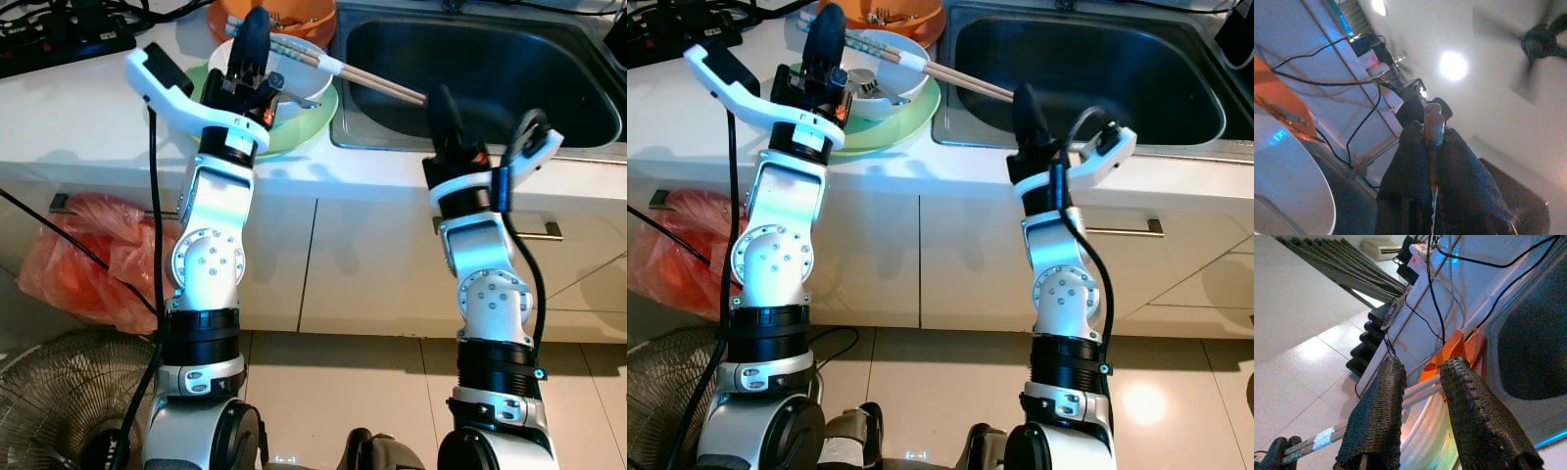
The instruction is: Kitchen organization
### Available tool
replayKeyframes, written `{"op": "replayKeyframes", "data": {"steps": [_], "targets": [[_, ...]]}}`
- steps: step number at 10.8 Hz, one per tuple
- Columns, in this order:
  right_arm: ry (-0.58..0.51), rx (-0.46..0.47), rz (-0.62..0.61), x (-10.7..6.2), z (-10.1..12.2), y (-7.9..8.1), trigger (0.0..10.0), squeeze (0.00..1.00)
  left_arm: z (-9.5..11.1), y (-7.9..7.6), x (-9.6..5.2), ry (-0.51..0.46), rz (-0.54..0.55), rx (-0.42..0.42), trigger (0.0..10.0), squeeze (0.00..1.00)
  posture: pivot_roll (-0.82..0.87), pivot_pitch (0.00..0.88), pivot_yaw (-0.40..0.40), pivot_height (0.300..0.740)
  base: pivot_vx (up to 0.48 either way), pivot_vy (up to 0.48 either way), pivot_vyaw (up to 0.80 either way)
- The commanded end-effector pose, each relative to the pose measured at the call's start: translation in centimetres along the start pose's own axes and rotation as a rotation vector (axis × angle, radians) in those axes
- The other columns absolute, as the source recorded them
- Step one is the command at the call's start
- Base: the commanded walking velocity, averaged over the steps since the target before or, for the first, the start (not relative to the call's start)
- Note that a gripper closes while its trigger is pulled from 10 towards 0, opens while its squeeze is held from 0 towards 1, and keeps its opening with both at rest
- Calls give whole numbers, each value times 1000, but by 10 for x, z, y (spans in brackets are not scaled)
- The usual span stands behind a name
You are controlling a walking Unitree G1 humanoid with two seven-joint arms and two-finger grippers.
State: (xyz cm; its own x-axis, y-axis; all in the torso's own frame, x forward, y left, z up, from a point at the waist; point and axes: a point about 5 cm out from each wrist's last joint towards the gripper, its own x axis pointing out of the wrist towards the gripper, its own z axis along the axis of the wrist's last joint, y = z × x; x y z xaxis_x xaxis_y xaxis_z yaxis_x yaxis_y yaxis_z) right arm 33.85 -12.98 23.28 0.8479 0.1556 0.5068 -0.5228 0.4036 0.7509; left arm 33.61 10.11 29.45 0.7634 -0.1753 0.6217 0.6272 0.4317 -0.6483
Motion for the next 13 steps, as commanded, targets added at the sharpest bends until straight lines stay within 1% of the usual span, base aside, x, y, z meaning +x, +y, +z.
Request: {"op": "replayKeyframes", "data": {"steps": [1,2,3,4,7,8,10,12,13], "targets": [[-20,27,10,-2,5,1,10000,0,-21,-3,-3,-8,23,-145,10000,0,174,173,-52,740,0,0,0],[-25,53,14,-3,5,1,10000,0,-23,1,-5,-2,35,-178,10000,0,173,174,-51,740,0,0,0],[-22,55,23,-3,6,2,10000,0,-25,2,-6,-3,41,-195,10000,0,171,177,-50,740,0,0,0],[-15,51,24,-4,5,2,10000,0,-23,2,-6,-29,41,-230,10000,0,175,177,-51,740,0,0,0],[-5,56,22,-4,5,1,10000,0,-26,3,-6,-20,35,-303,10000,0,172,176,-49,740,0,0,0],[-6,55,21,-5,5,0,10000,0,-27,2,-8,12,24,-277,10000,0,169,172,-47,740,0,0,0],[-7,52,22,-6,6,0,10000,0,-17,3,-11,48,10,-211,10000,0,174,168,-43,740,0,0,0],[-5,52,21,-6,6,0,10000,0,-11,1,-12,76,-4,-166,10000,0,184,166,-43,740,0,0,0],[-2,53,20,-6,5,-1,10000,0,-4,0,-16,104,-16,-112,10000,0,186,165,-44,740,0,0,0]]}}
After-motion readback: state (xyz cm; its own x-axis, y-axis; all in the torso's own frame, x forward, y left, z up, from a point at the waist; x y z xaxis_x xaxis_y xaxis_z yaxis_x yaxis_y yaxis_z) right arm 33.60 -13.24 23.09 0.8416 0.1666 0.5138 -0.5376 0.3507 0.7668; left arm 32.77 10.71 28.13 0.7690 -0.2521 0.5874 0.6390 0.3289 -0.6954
